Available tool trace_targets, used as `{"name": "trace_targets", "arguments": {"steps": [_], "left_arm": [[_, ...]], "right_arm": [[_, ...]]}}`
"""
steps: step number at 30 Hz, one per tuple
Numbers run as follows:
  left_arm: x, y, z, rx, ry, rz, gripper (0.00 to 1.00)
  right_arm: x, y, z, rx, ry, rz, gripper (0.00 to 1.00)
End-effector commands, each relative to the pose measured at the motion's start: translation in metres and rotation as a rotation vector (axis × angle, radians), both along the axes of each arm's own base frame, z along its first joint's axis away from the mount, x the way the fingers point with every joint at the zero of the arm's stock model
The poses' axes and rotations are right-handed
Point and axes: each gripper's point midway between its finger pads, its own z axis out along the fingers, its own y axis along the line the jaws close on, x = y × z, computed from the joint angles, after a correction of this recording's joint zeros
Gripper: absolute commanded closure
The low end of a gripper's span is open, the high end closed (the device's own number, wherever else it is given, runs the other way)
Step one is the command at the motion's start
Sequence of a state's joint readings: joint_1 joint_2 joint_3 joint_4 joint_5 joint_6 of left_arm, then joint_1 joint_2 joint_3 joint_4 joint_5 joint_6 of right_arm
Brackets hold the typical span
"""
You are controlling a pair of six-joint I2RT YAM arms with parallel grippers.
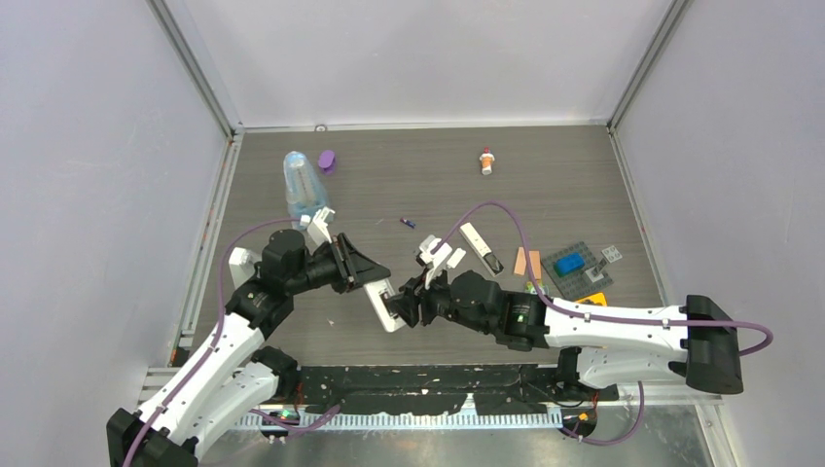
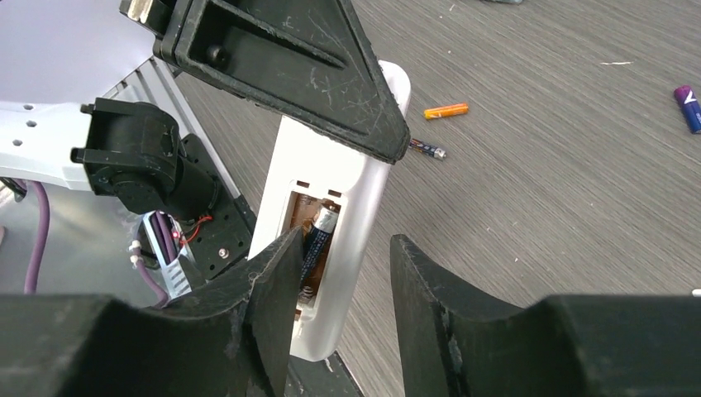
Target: Load the batteries into the remote control
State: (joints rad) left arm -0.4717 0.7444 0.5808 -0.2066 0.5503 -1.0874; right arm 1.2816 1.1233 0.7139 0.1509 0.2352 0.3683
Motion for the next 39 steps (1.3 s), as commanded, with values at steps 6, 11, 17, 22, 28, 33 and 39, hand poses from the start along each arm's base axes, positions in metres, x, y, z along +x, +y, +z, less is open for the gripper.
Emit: {"name": "trace_targets", "arguments": {"steps": [6,11,17,22,28,33,39], "left_arm": [[0.017,0.02,-0.025,0.216,-0.072,0.06,1.0],[0.034,0.027,-0.065,0.379,-0.025,0.064,1.0],[0.05,0.009,-0.104,0.606,0.032,0.019,1.0],[0.067,0.006,-0.111,0.847,0.013,0.052,1.0],[0.081,-0.001,-0.118,1.098,-0.005,0.084,1.0],[0.094,-0.012,-0.122,1.255,-0.017,0.076,1.0],[0.099,-0.012,-0.125,1.362,-0.019,0.075,1.0]], "right_arm": [[0.011,-0.002,0.018,0.057,0.03,-0.095,0.53],[0.017,-0.005,0.0,0.035,0.077,-0.156,0.47],[0.033,-0.026,-0.061,-0.065,0.229,-0.325,0.49],[0.041,-0.045,-0.096,-0.144,0.307,-0.399,0.53],[0.053,-0.073,-0.13,-0.147,0.438,-0.496,0.54],[0.057,-0.081,-0.148,-0.162,0.496,-0.515,0.54],[0.061,-0.076,-0.154,-0.215,0.507,-0.521,0.53]]}}
